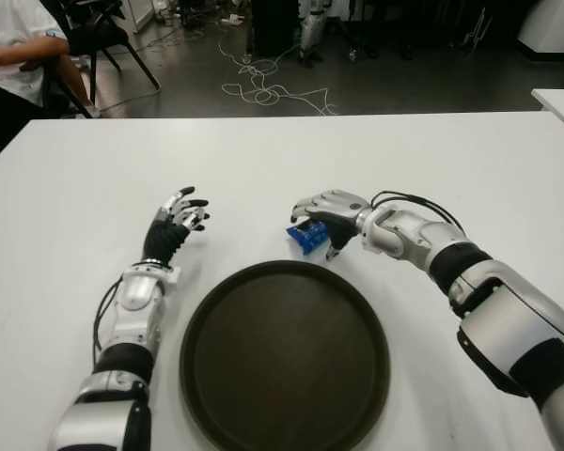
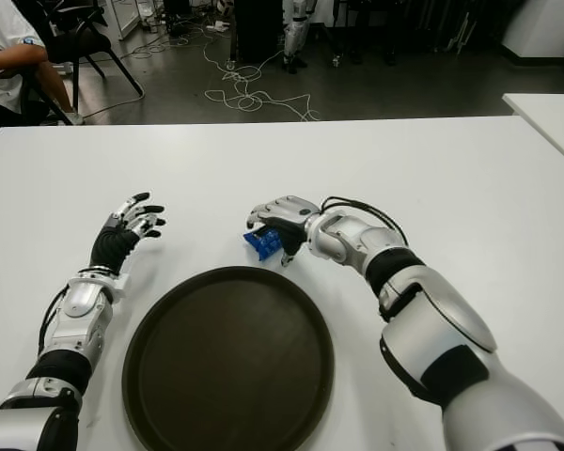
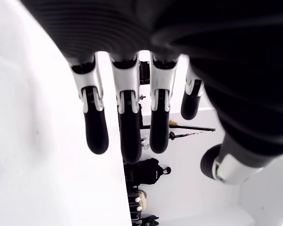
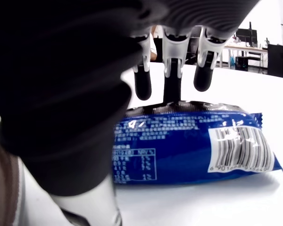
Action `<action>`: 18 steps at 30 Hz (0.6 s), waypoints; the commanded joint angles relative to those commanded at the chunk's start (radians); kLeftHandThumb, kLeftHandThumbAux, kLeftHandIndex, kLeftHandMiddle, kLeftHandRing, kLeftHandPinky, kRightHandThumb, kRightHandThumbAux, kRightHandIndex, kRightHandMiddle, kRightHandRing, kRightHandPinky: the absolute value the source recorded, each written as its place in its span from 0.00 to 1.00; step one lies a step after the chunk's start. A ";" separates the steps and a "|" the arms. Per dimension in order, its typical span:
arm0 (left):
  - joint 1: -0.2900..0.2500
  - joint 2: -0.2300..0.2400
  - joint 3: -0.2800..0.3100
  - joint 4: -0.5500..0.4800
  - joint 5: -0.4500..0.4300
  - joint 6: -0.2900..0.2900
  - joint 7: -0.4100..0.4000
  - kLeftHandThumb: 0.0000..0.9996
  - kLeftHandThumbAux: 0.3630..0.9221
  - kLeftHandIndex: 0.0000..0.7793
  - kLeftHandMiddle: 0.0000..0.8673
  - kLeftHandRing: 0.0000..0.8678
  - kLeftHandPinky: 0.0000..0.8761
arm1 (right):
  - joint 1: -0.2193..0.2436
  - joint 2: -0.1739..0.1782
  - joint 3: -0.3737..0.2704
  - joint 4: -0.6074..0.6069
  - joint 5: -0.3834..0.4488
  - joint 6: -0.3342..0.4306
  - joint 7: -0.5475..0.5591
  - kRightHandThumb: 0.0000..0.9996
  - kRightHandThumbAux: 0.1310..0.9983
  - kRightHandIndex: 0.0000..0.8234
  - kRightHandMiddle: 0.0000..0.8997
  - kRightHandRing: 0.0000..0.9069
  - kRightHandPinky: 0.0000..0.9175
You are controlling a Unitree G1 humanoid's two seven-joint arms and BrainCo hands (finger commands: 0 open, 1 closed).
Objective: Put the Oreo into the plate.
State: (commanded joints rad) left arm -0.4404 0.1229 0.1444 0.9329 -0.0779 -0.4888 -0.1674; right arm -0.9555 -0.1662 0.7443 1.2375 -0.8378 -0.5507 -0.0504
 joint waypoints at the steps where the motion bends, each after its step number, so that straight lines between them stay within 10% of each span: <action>1: 0.000 0.000 0.000 -0.001 0.000 0.001 -0.001 0.25 0.44 0.22 0.36 0.40 0.44 | 0.000 0.006 0.003 0.003 -0.003 0.005 0.003 0.00 0.90 0.27 0.25 0.23 0.20; 18: 0.004 0.003 -0.006 -0.011 0.008 0.011 0.007 0.24 0.46 0.22 0.36 0.39 0.43 | 0.012 0.024 0.036 0.016 -0.030 0.024 -0.042 0.02 0.93 0.43 0.40 0.39 0.40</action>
State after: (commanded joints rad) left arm -0.4368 0.1256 0.1388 0.9223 -0.0699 -0.4775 -0.1607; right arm -0.9431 -0.1424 0.7805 1.2536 -0.8674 -0.5265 -0.0920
